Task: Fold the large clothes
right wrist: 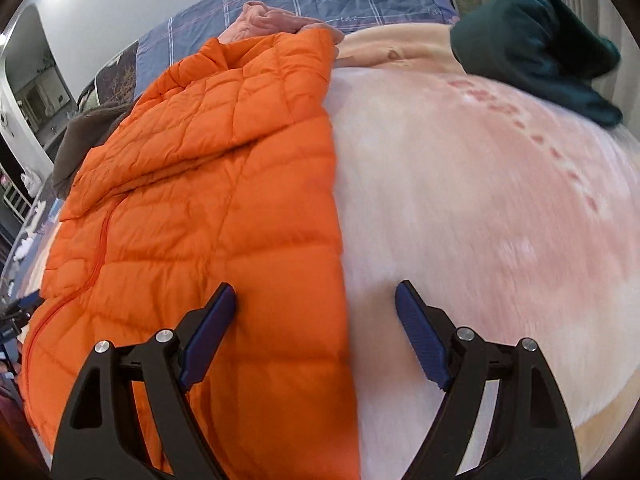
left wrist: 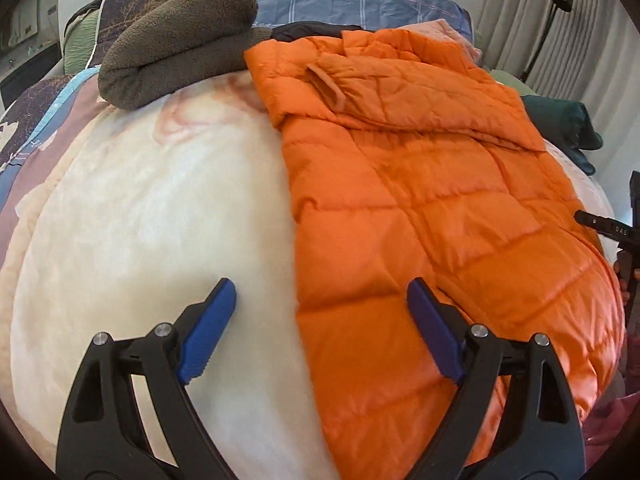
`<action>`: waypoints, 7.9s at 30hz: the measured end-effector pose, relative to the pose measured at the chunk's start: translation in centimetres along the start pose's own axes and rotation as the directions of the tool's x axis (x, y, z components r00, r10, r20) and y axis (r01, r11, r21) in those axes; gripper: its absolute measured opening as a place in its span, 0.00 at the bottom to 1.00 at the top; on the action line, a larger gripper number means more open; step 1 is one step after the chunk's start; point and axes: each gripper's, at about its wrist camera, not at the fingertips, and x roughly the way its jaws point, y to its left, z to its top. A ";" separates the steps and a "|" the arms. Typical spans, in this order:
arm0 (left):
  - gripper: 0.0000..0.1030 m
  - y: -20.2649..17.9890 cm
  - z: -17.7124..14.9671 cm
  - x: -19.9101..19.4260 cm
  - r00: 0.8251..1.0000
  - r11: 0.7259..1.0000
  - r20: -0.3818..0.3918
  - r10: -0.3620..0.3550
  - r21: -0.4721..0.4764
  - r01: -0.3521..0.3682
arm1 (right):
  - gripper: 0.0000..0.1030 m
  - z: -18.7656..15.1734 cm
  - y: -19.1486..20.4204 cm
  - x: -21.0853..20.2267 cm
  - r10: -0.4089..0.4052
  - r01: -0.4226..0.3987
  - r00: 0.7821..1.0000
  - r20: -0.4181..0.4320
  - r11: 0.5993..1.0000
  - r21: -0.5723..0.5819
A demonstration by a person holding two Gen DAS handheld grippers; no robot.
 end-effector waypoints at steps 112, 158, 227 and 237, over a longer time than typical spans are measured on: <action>0.69 -1.8 7.3 -5.9 0.953 0.999 0.301 0.031 -0.031 -0.023 | 0.63 5.3 1.8 -6.8 0.131 -0.130 0.935 0.329 0.991 -0.024; 0.15 -1.8 15.6 3.3 0.981 0.989 0.139 -0.132 0.088 0.121 | 0.07 15.0 4.7 2.4 0.163 -0.142 0.981 0.103 0.972 -0.188; 0.78 -7.2 18.2 17.2 0.997 0.996 0.028 0.073 0.050 -0.075 | 0.63 15.7 13.6 16.7 -0.055 0.062 0.998 0.038 0.970 -0.233; 0.79 -7.2 18.1 18.3 0.996 0.995 0.012 0.086 0.054 -0.086 | 0.63 15.6 13.7 17.8 -0.083 0.090 0.996 0.042 0.968 -0.236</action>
